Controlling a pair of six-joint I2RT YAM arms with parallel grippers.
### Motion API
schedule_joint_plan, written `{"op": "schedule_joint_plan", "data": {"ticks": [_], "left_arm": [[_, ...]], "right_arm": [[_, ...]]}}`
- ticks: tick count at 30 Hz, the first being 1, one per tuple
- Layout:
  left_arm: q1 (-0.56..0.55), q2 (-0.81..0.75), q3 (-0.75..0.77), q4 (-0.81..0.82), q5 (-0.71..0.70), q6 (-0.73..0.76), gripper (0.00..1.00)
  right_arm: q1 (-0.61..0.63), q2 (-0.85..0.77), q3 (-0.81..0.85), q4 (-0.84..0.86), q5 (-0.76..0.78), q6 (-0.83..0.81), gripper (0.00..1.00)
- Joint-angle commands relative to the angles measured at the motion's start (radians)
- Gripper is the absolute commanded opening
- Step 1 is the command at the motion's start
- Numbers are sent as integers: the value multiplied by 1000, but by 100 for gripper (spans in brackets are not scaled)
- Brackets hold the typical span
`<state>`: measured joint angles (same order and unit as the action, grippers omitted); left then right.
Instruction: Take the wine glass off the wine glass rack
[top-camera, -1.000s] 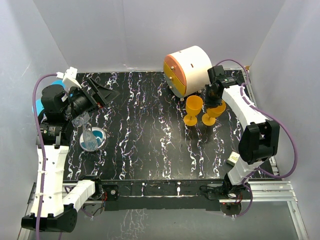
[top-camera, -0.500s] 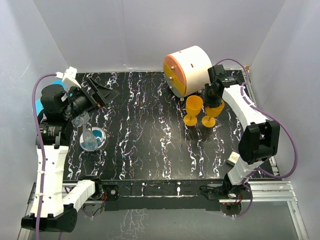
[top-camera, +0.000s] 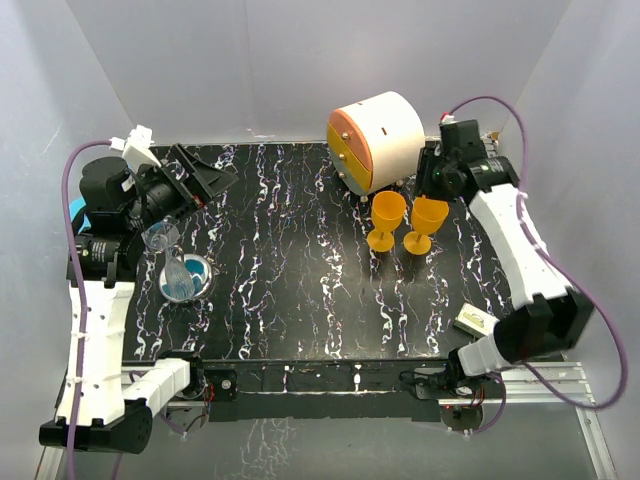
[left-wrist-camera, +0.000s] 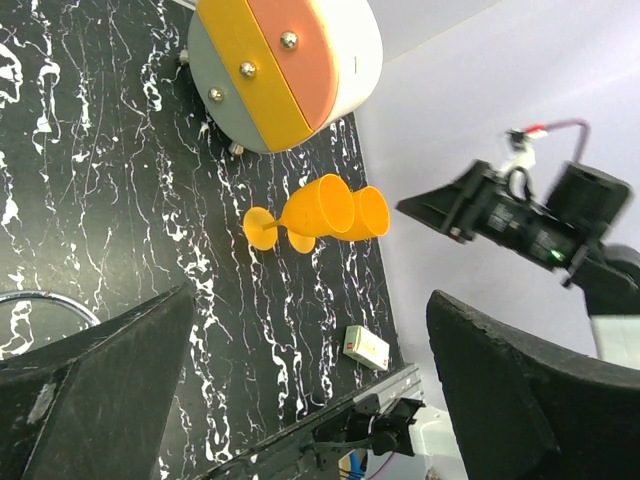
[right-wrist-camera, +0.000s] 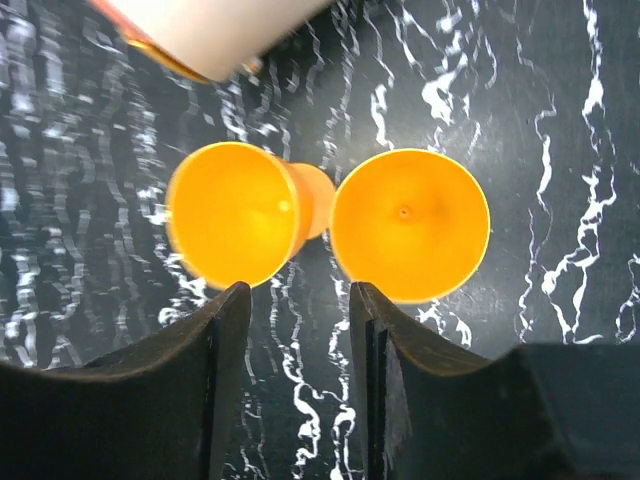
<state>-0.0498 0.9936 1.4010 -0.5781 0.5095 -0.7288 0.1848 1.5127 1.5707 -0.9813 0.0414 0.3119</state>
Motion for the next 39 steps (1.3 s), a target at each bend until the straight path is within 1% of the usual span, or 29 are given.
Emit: {"op": "schedule_joint_plan", "data": {"ticks": [1, 2, 5, 7, 10, 14, 17, 19, 21, 22, 26, 29, 31, 33, 36, 39], "left_arm": [[-6, -1, 75, -87, -26, 9, 99], [-6, 4, 95, -117, -40, 19, 99], [-5, 20, 180, -231, -105, 69, 99], [-7, 34, 253, -322, -154, 116, 99], [-7, 56, 396, -477, -243, 177, 99], [-6, 72, 542, -649, -378, 243, 99], [-7, 50, 571, -712, -464, 265, 99], [-6, 24, 553, -729, -500, 270, 99], [-6, 1, 526, -741, -530, 270, 99], [-7, -9, 512, -745, -541, 271, 99], [-15, -40, 460, -739, -573, 284, 99], [-22, -53, 450, -745, -608, 284, 99], [-22, -62, 446, -745, -634, 277, 99], [-22, -74, 435, -740, -661, 262, 99], [-23, -88, 412, -733, -696, 243, 98], [-23, -75, 412, -751, -724, 241, 94]], "right_arm": [[1, -197, -38, 119, -109, -18, 46], [1, -228, -61, 145, -132, -20, 50], [13, -296, -116, 184, -176, -24, 56], [36, -339, -151, 213, -197, -29, 61], [81, -383, -198, 252, -213, -38, 66], [158, -427, -236, 289, -214, -62, 71], [199, -454, -253, 325, -252, -68, 76], [215, -460, -265, 357, -316, -67, 80], [220, -464, -283, 404, -411, -41, 83], [221, -465, -294, 443, -471, -20, 85], [222, -467, -358, 603, -625, 91, 90], [234, -448, -419, 769, -704, 253, 90], [269, -419, -453, 871, -702, 395, 87], [339, -385, -461, 938, -656, 495, 85], [470, -326, -451, 1019, -580, 614, 84], [550, -254, -423, 1086, -547, 711, 83]]}}
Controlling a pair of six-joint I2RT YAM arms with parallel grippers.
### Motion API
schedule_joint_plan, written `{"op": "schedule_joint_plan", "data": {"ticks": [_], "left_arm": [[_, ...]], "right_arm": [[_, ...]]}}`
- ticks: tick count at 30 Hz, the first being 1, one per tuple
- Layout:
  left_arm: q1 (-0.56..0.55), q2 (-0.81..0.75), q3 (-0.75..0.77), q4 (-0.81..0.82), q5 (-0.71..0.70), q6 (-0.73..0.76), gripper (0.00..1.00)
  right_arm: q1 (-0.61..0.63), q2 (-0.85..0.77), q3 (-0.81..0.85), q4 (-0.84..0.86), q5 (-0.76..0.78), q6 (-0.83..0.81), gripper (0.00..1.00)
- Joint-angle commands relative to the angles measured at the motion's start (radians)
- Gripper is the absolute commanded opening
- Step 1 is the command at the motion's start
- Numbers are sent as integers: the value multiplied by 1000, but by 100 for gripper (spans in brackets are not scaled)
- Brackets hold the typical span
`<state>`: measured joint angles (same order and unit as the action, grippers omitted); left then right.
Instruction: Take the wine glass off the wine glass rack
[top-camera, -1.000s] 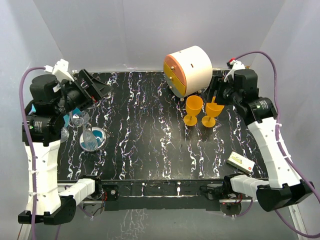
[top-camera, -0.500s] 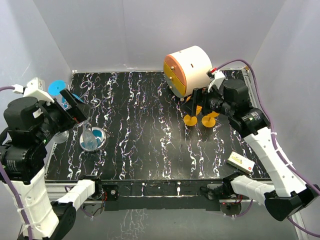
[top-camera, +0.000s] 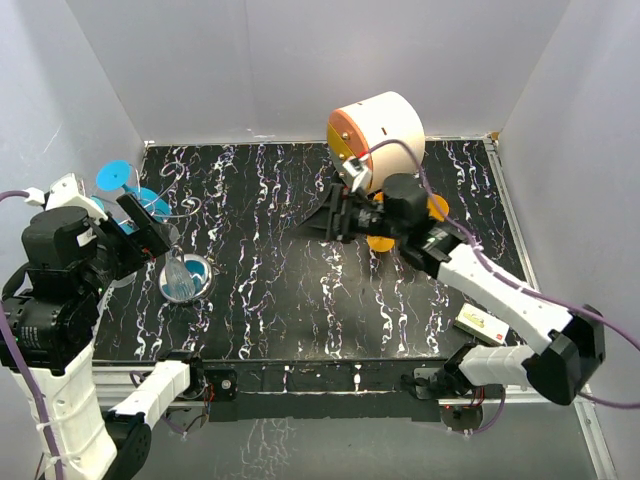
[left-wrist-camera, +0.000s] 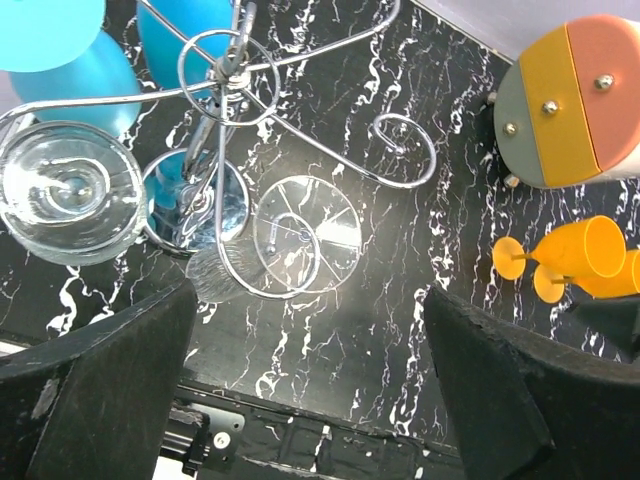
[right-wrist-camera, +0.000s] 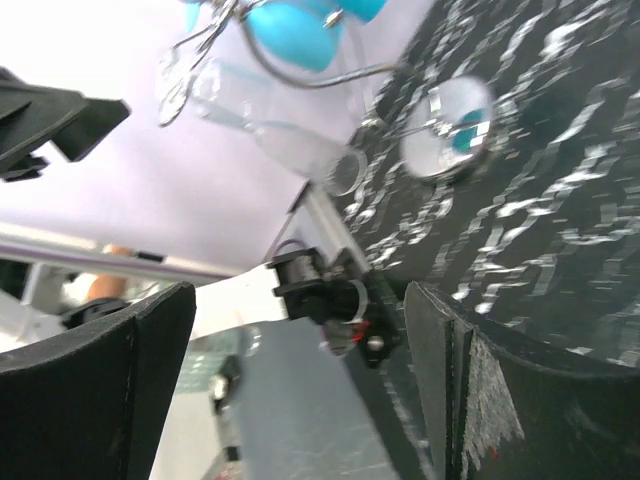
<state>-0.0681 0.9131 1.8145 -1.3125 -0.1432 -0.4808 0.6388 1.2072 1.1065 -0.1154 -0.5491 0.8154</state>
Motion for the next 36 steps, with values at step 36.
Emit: {"op": "schedule_joint_plan", "data": {"ticks": [36], "left_arm": [[-340, 174, -52, -20, -357, 232, 99]], "right_arm": [[159, 42, 39, 19, 257, -80, 85]]}}
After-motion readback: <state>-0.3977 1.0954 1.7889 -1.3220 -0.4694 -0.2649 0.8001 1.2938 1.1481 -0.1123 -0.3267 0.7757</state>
